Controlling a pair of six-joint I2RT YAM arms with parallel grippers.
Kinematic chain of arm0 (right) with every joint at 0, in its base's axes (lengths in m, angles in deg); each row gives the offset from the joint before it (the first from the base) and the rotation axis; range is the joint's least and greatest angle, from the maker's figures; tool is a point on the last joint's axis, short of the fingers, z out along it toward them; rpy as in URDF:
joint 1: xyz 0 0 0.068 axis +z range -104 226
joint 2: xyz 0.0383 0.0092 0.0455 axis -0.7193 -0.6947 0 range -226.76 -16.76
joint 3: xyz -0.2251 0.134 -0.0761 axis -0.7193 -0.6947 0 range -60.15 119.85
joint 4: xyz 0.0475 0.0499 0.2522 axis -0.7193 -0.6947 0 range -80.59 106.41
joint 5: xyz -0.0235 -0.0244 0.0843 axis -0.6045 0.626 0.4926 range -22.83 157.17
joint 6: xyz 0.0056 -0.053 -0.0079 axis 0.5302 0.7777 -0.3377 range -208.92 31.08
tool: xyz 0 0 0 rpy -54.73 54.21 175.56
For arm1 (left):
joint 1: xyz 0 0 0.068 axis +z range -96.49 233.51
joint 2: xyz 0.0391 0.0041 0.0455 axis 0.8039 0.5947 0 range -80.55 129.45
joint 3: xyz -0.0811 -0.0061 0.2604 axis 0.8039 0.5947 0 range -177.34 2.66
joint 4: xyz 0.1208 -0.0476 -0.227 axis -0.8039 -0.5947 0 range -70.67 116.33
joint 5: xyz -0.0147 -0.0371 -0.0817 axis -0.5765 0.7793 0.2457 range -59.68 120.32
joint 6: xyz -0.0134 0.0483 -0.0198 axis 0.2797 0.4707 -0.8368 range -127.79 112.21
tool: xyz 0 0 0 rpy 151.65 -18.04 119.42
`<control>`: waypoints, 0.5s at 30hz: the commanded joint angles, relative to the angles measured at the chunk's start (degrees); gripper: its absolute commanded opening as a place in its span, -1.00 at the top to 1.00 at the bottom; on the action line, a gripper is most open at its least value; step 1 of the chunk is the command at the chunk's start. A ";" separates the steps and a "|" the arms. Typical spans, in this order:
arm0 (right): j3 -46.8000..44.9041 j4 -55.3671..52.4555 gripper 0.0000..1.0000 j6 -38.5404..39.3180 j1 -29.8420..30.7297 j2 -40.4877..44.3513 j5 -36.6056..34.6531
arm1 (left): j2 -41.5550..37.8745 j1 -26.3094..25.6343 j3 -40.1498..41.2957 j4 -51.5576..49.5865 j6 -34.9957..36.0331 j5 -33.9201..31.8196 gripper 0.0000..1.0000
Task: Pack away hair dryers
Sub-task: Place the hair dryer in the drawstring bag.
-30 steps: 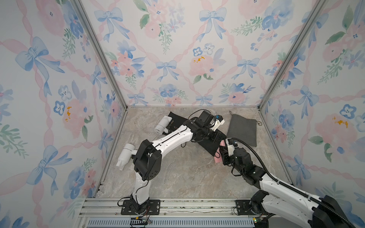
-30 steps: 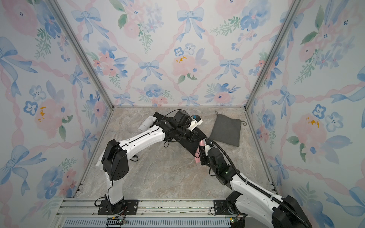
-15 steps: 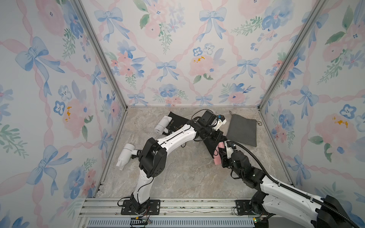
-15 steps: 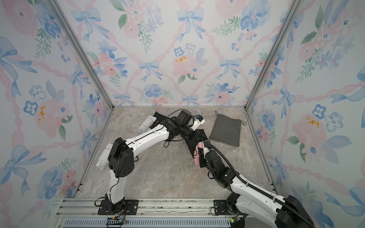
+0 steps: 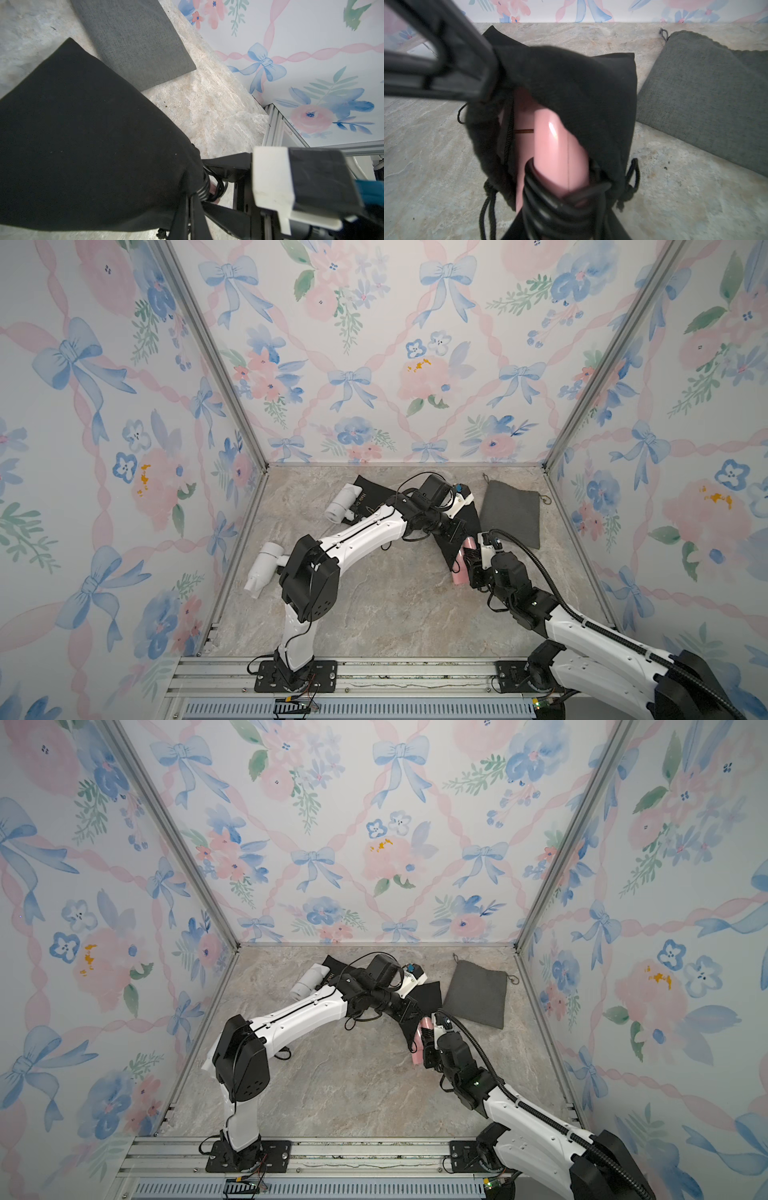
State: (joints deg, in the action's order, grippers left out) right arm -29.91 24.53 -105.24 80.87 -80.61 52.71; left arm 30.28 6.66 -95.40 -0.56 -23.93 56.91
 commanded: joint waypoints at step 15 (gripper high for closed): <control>7.66 -0.28 0.35 -10.46 -10.42 -4.51 15.12 | -2.24 -1.67 8.89 1.83 1.81 -0.84 1.00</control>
State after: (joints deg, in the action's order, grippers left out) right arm -25.40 22.02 -111.75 72.26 -83.76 64.40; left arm 29.97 5.23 -88.23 0.62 -23.24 56.28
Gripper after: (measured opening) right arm 0.394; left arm 0.048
